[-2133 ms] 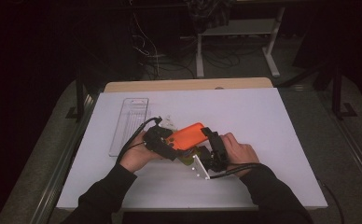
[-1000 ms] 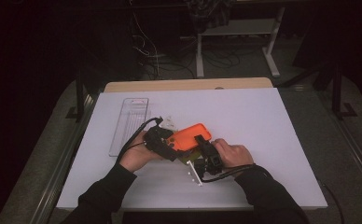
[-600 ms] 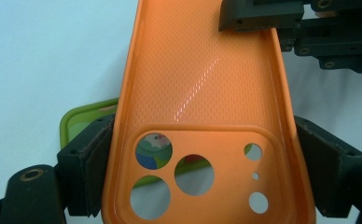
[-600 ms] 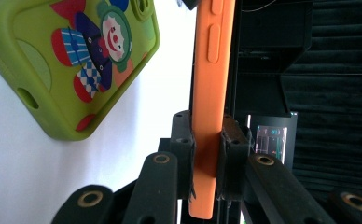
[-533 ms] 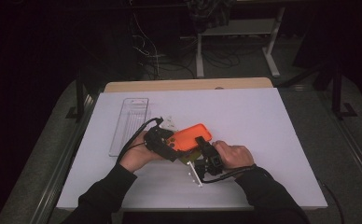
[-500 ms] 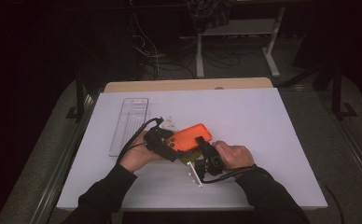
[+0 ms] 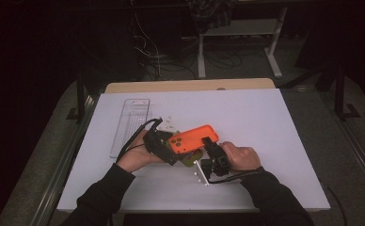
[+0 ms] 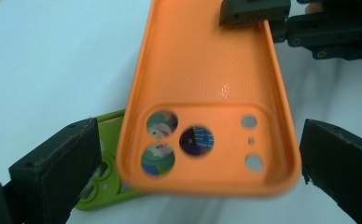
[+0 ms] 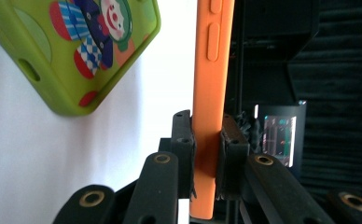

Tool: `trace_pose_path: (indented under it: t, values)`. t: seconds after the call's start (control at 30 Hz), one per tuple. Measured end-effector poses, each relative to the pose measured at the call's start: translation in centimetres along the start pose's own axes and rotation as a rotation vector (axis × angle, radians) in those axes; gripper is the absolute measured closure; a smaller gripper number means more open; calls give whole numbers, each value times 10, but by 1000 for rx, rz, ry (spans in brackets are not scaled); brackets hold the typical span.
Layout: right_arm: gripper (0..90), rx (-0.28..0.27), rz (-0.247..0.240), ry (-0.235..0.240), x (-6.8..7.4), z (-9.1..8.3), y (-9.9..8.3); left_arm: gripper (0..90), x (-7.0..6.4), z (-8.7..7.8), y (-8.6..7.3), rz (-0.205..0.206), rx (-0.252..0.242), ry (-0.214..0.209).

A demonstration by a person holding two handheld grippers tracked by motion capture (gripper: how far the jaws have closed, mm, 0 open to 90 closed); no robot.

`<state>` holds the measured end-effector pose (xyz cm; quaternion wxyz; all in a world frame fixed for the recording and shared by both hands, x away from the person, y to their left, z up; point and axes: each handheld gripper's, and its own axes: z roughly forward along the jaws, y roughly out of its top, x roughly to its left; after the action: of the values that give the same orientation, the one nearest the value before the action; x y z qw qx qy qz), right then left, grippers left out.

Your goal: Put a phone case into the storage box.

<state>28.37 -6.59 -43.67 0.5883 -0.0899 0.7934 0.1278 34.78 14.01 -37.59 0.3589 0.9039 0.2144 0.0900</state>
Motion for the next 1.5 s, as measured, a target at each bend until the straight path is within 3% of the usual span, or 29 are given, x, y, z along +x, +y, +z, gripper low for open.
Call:
trace_pose_path:
  t: [0.03,0.13,0.17,0.33,0.37,0.5,0.53,0.6,0.63,0.73,0.83,0.97,1.5]
  values:
    - [782,1,15,6,-1,0,-3,0,0,1,0,-15,-18,2]
    - [782,7,71,6,-2,2,-9,0,4,-3,-2,-6,7,9]
    - [782,14,76,34,-3,2,-12,0,5,-3,-2,-9,8,11]
    - [782,4,132,52,-9,2,-16,0,7,-2,-3,-8,13,12]
    - [782,22,187,63,-10,0,-16,0,7,-2,-3,-2,15,16]
    - [782,18,258,108,-14,2,-21,0,7,-3,-4,0,13,26]
    - [782,12,271,121,-16,3,-23,0,7,-3,-4,-17,16,18]
    - [782,12,320,138,-19,3,-25,0,7,-2,-4,-32,10,19]
    - [782,16,371,155,-21,3,-27,0,6,-2,-4,-45,5,18]
    - [782,7,443,178,-26,4,-31,0,8,-2,-4,-24,10,14]
    - [782,11,583,209,-28,3,-33,0,8,-2,-4,-10,20,16]
    - [782,5,654,269,-33,5,-38,0,8,-3,-4,-12,17,19]
    - [783,-31,1094,466,-46,12,-60,0,9,-4,-4,-40,-6,19]
